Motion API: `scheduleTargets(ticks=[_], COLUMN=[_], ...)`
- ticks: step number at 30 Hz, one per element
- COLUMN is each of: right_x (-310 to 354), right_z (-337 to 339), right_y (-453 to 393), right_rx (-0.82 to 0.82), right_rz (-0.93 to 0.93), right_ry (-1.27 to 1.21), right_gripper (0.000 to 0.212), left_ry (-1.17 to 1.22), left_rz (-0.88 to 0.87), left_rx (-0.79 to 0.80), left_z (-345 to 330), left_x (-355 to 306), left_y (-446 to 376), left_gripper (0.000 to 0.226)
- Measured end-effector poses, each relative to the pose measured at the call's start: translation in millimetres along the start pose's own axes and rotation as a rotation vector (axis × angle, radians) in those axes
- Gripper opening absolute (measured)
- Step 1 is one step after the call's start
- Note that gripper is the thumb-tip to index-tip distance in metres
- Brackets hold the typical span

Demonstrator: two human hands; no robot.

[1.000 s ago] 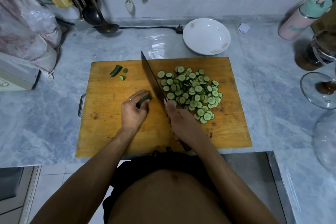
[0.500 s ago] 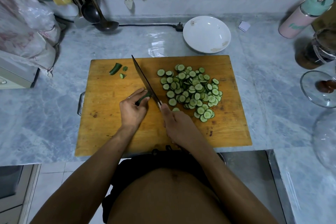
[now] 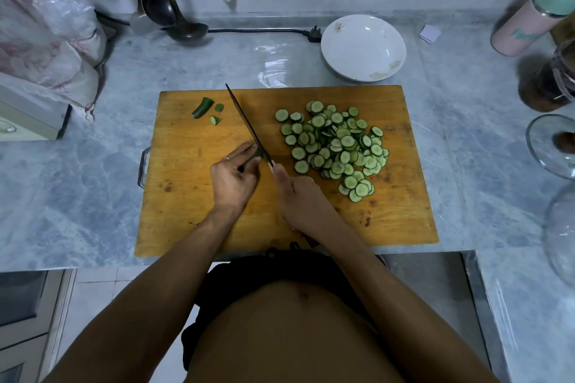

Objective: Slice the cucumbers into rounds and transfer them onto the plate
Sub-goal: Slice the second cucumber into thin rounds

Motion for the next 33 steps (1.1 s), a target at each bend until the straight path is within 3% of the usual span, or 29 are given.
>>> scheduleTargets(ticks=[9,17,33], right_x=[-13.1,-37.3,-5.6], right_z=[-12.2,12.9,10.7], right_y=[-15.9,-3.4,16.5], right_rx=[-0.058,-0.132,-0.008], right_rz=[-0.031,-0.119,0.019], right_ry=[-0.012,-0.212,-0.071], right_gripper=[0.067,0.079,0.065], left_ry=[-0.014,-0.142,-0.144], left_rz=[-0.013,-0.173,-0.088], left_rx=[0.022,0.047,0.057], left_z=[-0.1,-3.0,2.4], left_x=[2.8,-7.0,-5.1], left_y=[2.3,11.6,0.6], left_gripper=[0.023,0.025,0.023])
Point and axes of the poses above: each hand's wrist, its own y-axis away from the middle knuckle, its own z-axis out of the back of the hand, x = y × z, the point moved 10 cm from there along -y, towards the middle knuckle, and after that the axes turned 2 degrees about y, right-handed, at the moved point
